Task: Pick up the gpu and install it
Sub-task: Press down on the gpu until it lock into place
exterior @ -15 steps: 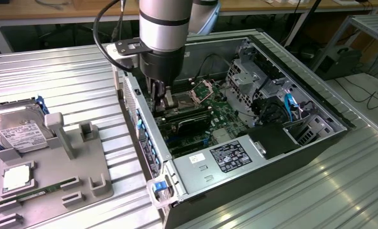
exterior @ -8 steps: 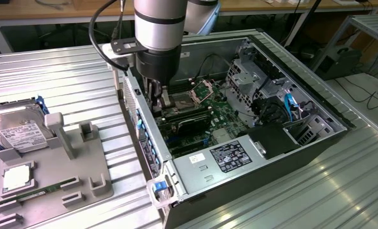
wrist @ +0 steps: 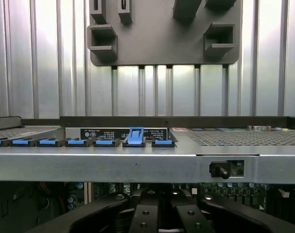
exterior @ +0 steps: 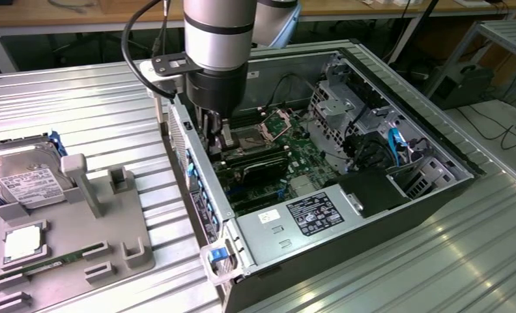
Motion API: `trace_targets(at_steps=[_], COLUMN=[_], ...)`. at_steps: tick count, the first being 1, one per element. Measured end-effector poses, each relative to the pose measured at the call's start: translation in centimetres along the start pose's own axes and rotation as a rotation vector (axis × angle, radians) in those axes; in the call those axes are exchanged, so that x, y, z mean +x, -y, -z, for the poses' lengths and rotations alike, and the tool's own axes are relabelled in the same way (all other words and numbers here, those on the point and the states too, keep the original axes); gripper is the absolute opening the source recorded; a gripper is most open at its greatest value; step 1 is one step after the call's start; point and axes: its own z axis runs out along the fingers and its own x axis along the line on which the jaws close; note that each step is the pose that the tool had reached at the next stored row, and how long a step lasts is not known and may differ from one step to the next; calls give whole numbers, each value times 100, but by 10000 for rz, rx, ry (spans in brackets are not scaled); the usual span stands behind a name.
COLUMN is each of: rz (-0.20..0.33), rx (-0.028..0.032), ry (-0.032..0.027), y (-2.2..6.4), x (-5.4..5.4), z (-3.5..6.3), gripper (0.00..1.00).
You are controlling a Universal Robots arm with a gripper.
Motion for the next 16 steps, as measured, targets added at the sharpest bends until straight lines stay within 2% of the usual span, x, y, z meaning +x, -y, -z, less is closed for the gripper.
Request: trace_targets(at_steps=[6, 11, 16], rz=[0, 1, 4], rx=[-13, -71, -107], ry=[-6, -59, -64], y=[1, 12, 12], x=[9, 7, 13], z=[-8, -36, -40], gripper=[11, 11, 11])
